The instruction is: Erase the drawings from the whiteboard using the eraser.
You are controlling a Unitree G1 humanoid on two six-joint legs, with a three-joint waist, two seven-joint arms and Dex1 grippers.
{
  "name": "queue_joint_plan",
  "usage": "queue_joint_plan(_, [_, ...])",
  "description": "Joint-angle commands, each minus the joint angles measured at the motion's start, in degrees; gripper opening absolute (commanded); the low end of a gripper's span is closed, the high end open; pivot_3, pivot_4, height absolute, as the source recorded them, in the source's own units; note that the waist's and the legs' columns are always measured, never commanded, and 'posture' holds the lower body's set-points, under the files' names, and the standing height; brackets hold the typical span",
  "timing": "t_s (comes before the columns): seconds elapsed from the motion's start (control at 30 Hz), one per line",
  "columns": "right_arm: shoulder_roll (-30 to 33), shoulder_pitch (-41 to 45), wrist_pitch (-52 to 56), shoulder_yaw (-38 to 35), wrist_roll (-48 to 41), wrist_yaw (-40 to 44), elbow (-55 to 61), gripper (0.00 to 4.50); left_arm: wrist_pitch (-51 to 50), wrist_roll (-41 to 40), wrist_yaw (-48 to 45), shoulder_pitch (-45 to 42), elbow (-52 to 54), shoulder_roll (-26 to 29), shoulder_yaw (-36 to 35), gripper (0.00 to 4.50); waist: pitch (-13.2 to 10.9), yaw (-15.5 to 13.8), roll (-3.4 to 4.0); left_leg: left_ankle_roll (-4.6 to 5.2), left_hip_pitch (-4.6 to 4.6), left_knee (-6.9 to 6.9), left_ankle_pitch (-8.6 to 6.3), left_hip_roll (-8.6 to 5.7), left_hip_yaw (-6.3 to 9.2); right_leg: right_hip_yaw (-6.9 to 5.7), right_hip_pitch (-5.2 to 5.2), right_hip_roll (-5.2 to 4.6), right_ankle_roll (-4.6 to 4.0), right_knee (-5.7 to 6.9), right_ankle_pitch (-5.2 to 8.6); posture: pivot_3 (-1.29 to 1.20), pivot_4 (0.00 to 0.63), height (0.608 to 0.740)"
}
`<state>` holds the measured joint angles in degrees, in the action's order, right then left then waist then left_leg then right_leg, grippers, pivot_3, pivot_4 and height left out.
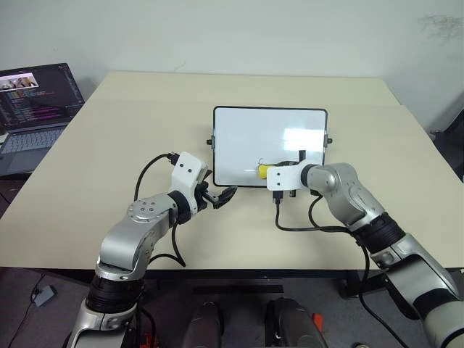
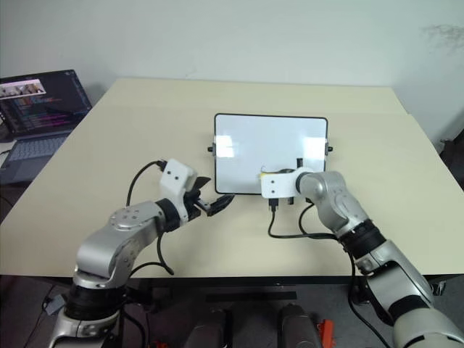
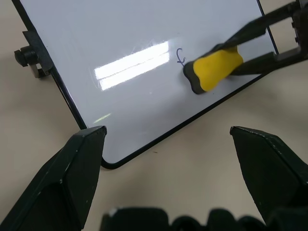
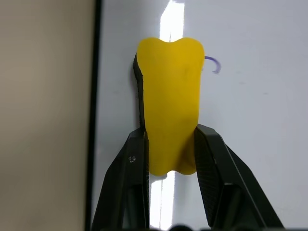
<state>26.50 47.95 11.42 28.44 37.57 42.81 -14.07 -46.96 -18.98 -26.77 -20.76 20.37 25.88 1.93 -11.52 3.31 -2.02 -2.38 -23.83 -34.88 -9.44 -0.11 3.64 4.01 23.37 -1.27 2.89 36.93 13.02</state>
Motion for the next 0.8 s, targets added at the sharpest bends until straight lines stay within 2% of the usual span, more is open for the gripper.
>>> queue_joint_plan(0.03, [-0.44, 3.62, 1.78, -2.12, 0.91, -1.7, 0.23, 0.97, 1.11, -0.15, 0.12, -1.2, 1.5, -0.25, -0.46, 4.5, 0.0, -0.05, 0.0, 0.0, -0.02, 0.01, 0.0, 0.0, 0.0, 0.0, 0.03, 0.0, 0.0, 0.0, 0.0, 0.0, 0.15, 0.74])
queue_joint_plan(0.37, [-0.16, 6.41, 2.28, -2.44, 0.44, -2.83, -2.39, 0.97, 1.27, 0.01, 0.12, -1.4, 1.17, -0.49, -0.48, 4.5, 0.0, -0.1, 0.0, -0.18, -0.13, 0.21, -0.12, 0.0, 0.01, -0.05, 0.16, 0.0, 0.02, -0.01, 0.06, 0.0, 0.15, 0.74])
queue_joint_plan(0.8, [-0.55, 0.68, 1.68, 1.16, 1.2, 2.87, 4.11, 0.97, 1.26, 0.02, -0.07, -1.53, 1.03, -0.55, -0.28, 4.5, 0.0, -0.05, 0.0, -0.18, -0.12, 0.18, -0.12, 0.0, 0.0, -0.04, 0.14, 0.01, 0.01, 0.0, 0.07, 0.0, 0.15, 0.74])
